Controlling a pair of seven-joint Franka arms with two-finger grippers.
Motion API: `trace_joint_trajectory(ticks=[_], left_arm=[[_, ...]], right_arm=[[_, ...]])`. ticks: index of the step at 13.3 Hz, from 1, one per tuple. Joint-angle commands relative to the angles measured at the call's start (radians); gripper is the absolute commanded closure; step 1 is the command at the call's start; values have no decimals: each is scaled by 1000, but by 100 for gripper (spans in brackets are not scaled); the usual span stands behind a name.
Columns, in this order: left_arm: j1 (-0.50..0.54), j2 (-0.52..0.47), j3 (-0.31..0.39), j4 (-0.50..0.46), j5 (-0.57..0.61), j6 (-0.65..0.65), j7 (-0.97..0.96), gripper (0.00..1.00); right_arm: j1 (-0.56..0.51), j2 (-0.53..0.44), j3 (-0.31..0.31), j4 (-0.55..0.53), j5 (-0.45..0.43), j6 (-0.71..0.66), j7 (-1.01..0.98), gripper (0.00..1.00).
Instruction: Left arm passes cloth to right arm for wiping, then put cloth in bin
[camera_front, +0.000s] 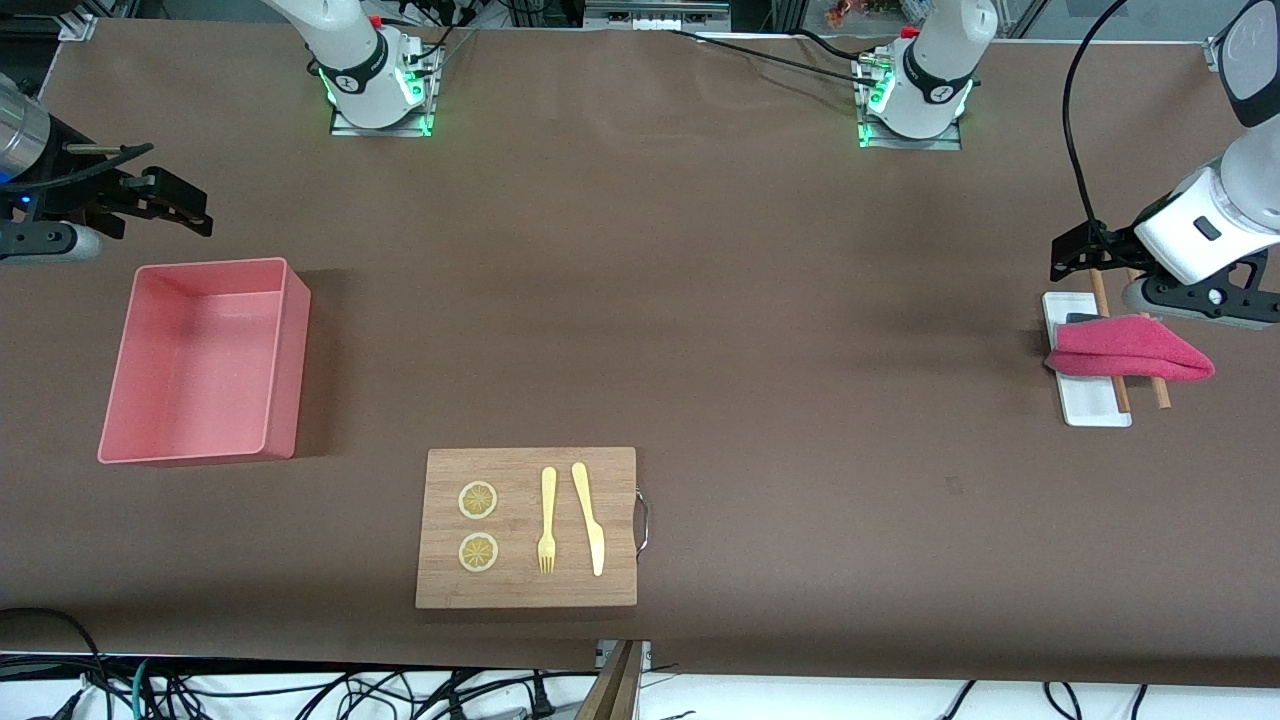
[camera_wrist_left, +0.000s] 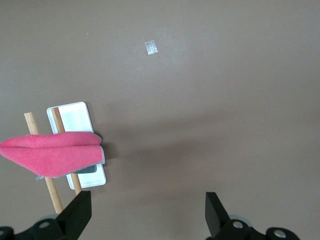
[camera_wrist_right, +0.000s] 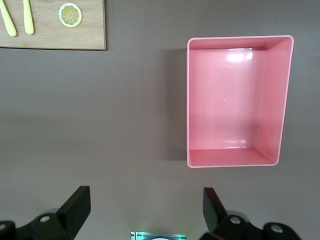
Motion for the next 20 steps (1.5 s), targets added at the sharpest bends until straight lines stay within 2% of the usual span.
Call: trace_joint_trajectory(ticks=[1, 3, 6, 8, 10, 12, 15, 17, 20], left_arm=[[22, 15, -2, 29, 18, -57, 115, 0], [51, 17, -2, 25, 21, -88, 159, 0], [70, 17, -5, 6, 65, -152, 368, 0], [70, 5, -13, -73, 89, -148, 393, 0], [68, -11, -15, -139, 120, -70, 390, 0], [67, -35, -50, -257, 249, 95, 347, 0], [57, -34, -59, -403, 375, 263, 157, 0], [59, -25, -87, -523, 583, 401, -20, 0], [57, 92, -126, -568, 835, 449, -263, 0]], right_arm=[[-7, 14, -4, 19, -15, -8, -16, 1], [-1, 16, -3, 19, -7, -2, -16, 1], [1, 36, -3, 22, -1, 12, -12, 1], [-1, 30, -4, 33, 7, 15, -12, 1], [1, 28, -1, 64, -2, 3, -17, 1], [1, 22, -4, 70, -4, -44, -16, 1], [2, -10, 2, 70, -4, -96, -16, 1], [2, -53, 0, 73, -3, -127, -20, 1], [2, -125, 2, 71, -3, -161, -18, 1]])
